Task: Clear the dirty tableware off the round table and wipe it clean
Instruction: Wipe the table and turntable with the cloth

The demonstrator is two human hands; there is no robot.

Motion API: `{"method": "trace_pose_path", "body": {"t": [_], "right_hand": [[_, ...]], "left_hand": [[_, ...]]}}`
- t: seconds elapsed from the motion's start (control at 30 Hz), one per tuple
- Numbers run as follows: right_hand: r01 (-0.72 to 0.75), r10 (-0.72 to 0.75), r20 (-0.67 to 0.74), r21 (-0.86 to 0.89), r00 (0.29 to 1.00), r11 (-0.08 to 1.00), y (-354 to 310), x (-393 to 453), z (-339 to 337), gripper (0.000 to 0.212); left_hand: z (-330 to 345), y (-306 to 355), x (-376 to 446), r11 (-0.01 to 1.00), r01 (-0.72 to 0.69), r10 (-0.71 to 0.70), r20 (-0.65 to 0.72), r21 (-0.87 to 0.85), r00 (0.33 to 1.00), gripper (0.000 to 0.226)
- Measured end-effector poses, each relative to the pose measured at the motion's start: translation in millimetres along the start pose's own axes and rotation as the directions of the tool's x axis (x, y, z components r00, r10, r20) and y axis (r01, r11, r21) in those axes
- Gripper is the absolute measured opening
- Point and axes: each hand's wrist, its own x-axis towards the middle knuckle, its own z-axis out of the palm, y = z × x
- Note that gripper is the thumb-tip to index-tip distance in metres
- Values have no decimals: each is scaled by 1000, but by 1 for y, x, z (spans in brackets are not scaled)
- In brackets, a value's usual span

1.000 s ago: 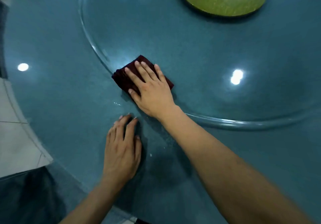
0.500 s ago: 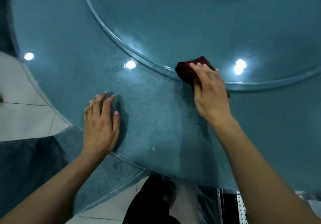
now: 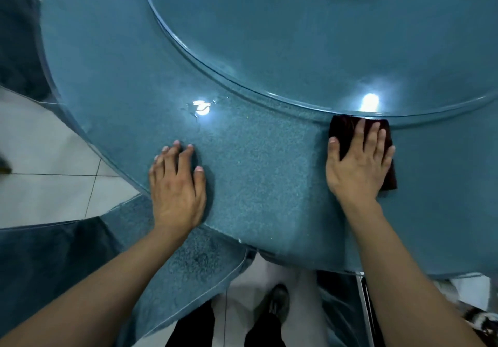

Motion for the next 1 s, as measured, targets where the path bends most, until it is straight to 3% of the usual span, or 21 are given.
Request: {"method": "trace_pose_path", "body": {"t": [0.07,0.17,0.27,0.4,0.47,0.53,0.6,0.67,0.73,0.8,0.9,1.0], "right_hand": [[-14,14,-10,-12,1000,1000,-25,-2,7,71],[102,-102,-20,-20,995,995,-86,-12,25,66],[129,-129,-15,20,992,991,-159,-21,45,64],[-70,70,-12,54,997,996,-222,-16,59,64],[-98,99,-19,47,995,994,-238,-20,64,63],[69,-70,15,52,997,996,-265,-37,68,63],[289,-291,57,48,955,956,-299,-63,76,61],[396,-400,117,56,909,916,-318,-81,80,59],[418,-425,155,78,892,905,-305,-79,77,59],[346,-353,122,74,928,935,-257,-71,66,59],[113,-114,36,35,993,993,-145,-68,37,60],[-125,125,-8,1,992,992,-22,-79,1,60]], "left_hand": [[-4,-8,4,999,-36,36,6,-18,999,50],[-17,-32,23,983,-171,170,-14,-74,985,41],[-25,-66,50,964,-254,252,-43,-74,967,33],[-26,-104,81,972,-220,216,-56,-87,975,40],[-26,-107,84,969,-236,232,-59,-79,971,42],[-23,-107,83,960,-273,269,-70,-65,961,43],[-19,-109,83,957,-281,276,-79,-67,958,43],[-18,-111,85,964,-250,244,-77,-89,967,44],[-19,-111,83,965,-245,239,-75,-95,968,44],[-18,-111,82,956,-278,269,-92,-93,959,40],[-18,-112,83,953,-294,285,-112,-76,952,39],[-16,-113,84,959,-281,276,-113,-36,955,42]]}}
